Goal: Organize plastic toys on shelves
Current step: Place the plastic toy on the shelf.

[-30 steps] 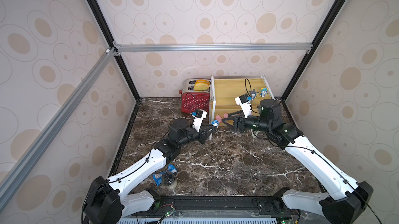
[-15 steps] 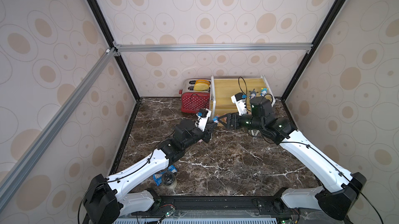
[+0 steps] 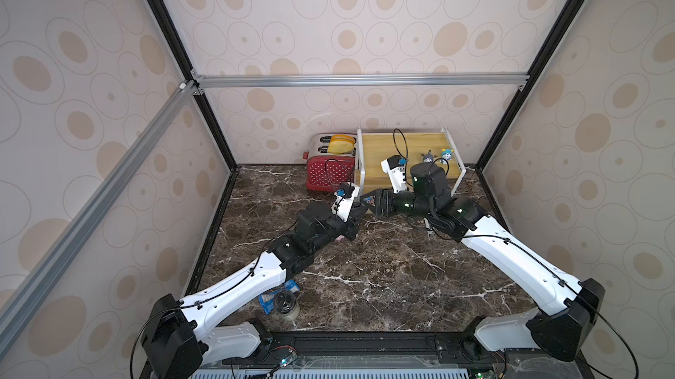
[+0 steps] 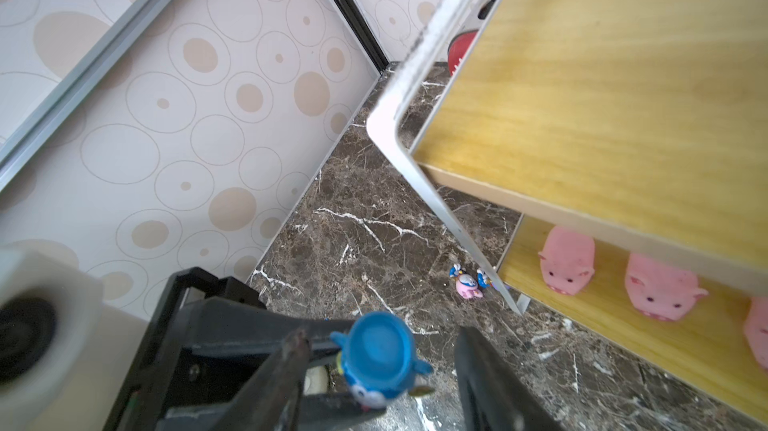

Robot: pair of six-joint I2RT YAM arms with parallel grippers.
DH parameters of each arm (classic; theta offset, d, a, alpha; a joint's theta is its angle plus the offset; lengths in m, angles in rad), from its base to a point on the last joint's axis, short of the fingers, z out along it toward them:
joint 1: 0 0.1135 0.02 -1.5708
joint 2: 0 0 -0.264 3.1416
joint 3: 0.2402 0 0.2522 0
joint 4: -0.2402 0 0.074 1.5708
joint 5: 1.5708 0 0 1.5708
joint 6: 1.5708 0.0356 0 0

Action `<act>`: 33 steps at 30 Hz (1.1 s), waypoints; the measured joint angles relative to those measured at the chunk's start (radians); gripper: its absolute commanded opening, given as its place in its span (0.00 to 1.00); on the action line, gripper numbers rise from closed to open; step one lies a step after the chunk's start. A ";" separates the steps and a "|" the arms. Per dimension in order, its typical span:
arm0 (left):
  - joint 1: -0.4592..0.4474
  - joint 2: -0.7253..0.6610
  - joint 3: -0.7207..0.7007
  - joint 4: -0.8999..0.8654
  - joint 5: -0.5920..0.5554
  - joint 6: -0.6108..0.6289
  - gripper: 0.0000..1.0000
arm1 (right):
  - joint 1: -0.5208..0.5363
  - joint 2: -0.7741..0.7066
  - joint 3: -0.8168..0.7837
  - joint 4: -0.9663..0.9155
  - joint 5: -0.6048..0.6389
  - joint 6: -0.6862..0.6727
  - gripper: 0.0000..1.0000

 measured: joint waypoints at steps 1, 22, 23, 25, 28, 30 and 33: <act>0.000 0.000 0.000 0.000 0.002 0.000 0.16 | 0.000 0.002 0.000 0.007 -0.003 0.002 0.56; -0.002 -0.013 -0.002 0.000 0.066 -0.020 0.16 | -0.016 -0.020 -0.078 0.070 -0.059 -0.033 0.51; -0.002 -0.013 -0.002 0.001 0.072 -0.022 0.16 | -0.019 -0.026 -0.083 0.074 -0.065 -0.037 0.48; -0.003 -0.013 -0.002 0.002 0.082 -0.027 0.16 | -0.021 -0.032 -0.086 0.080 -0.078 -0.048 0.45; -0.003 -0.013 -0.002 0.006 0.087 -0.035 0.16 | -0.025 -0.036 -0.086 0.092 -0.089 -0.055 0.40; -0.003 -0.014 -0.002 0.011 0.089 -0.042 0.17 | -0.027 -0.039 -0.088 0.095 -0.096 -0.055 0.36; -0.003 -0.017 -0.002 0.013 0.089 -0.051 0.18 | -0.030 -0.048 -0.096 0.100 -0.103 -0.059 0.32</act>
